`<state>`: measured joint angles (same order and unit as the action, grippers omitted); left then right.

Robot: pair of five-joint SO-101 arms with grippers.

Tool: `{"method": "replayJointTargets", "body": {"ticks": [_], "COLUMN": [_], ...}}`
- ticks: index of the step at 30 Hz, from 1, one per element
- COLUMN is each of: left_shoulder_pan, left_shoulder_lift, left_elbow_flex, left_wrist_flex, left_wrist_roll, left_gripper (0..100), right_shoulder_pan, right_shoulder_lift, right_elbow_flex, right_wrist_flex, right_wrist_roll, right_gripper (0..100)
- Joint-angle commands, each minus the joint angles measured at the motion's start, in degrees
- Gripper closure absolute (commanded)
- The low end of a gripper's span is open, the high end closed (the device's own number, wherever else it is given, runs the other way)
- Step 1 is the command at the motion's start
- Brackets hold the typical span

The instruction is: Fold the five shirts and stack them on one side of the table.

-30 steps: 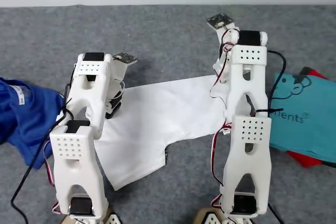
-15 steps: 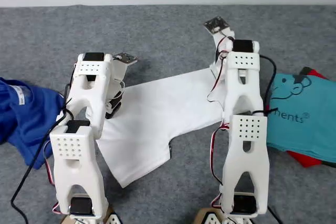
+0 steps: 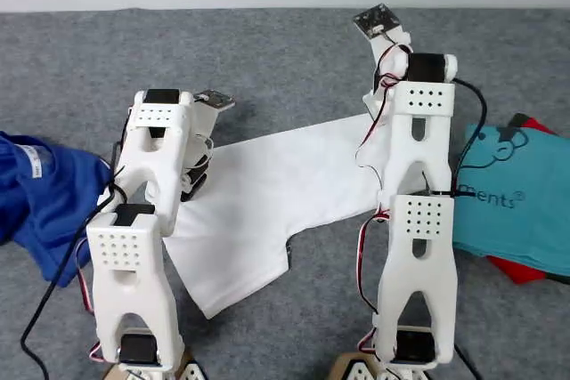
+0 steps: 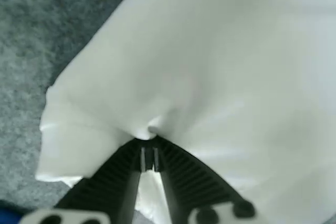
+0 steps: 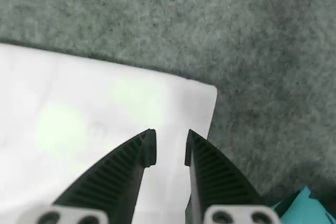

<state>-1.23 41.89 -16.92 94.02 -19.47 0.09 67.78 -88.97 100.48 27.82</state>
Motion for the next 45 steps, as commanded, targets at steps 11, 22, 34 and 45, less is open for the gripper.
{"method": "replayJointTargets", "body": {"ticks": [11,22,34,45], "left_shoulder_pan": [0.5,-1.9,-2.5,-5.2], "left_shoulder_lift": [-18.1,-18.4,-19.5,-34.6], "left_elbow_flex": [0.5,0.5,1.7,5.8], "left_wrist_flex": [4.7,5.2,6.3,6.4], "left_wrist_roll": [4.7,4.8,5.5,6.4], "left_gripper": [99,99,99,99], "right_shoulder_pan": [1.7,9.0,3.5,-2.5], "right_shoulder_lift": [-35.8,-25.5,-34.9,-49.2], "right_elbow_flex": [49.3,57.2,47.8,60.5], "right_wrist_flex": [2.3,-6.7,2.5,2.4], "right_wrist_roll": [-0.9,0.9,0.0,3.4], "right_gripper": [89.8,89.8,89.8,89.5]}}
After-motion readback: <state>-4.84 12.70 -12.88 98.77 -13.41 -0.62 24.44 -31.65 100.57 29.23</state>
